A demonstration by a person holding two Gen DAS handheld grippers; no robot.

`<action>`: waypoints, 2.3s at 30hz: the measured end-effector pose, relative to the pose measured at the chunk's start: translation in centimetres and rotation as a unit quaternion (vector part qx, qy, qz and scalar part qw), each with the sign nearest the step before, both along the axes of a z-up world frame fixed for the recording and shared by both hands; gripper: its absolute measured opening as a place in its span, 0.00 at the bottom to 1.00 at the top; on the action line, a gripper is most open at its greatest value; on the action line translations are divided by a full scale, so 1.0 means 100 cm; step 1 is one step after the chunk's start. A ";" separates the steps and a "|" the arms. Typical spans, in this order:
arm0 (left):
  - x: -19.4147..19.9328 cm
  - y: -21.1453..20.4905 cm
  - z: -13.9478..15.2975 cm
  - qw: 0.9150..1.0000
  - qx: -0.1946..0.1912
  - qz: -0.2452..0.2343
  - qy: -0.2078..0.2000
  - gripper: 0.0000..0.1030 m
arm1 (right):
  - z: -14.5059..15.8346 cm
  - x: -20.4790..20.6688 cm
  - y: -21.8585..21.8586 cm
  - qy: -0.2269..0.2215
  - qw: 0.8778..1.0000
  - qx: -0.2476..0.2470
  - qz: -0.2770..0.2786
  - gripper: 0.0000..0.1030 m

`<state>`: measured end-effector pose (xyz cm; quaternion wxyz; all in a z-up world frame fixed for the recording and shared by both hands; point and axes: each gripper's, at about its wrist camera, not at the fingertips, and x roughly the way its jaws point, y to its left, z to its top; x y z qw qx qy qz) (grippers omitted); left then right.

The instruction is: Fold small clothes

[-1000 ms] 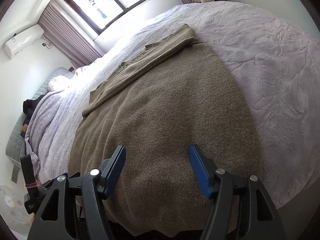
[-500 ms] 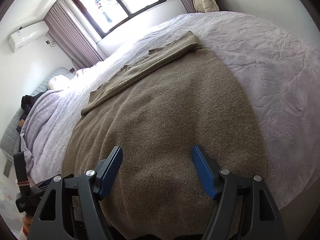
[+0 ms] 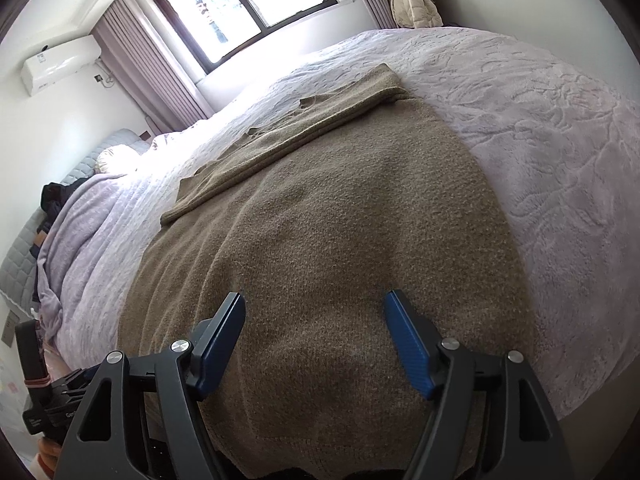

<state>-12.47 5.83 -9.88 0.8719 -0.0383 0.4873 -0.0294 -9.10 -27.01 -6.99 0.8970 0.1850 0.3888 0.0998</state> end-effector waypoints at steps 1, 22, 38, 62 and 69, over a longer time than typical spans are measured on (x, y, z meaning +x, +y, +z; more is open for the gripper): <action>0.000 -0.001 0.000 1.000 -0.001 0.000 0.001 0.89 | 0.000 0.000 0.000 0.001 1.000 0.000 0.002 0.73; -0.013 -0.001 -0.015 0.977 -0.154 -0.147 0.030 0.89 | -0.025 -0.041 -0.089 0.051 0.985 0.141 0.084 0.75; -0.023 -0.011 -0.015 0.969 -0.181 -0.169 0.023 0.89 | -0.034 -0.030 -0.059 0.047 0.976 0.149 0.154 0.75; -0.021 -0.015 -0.018 0.973 -0.172 -0.147 0.032 0.30 | -0.078 0.004 -0.058 0.104 0.951 0.248 0.153 0.34; -0.023 0.002 -0.006 0.965 -0.225 -0.131 0.030 0.16 | -0.066 -0.009 -0.067 0.061 0.926 0.335 0.164 0.13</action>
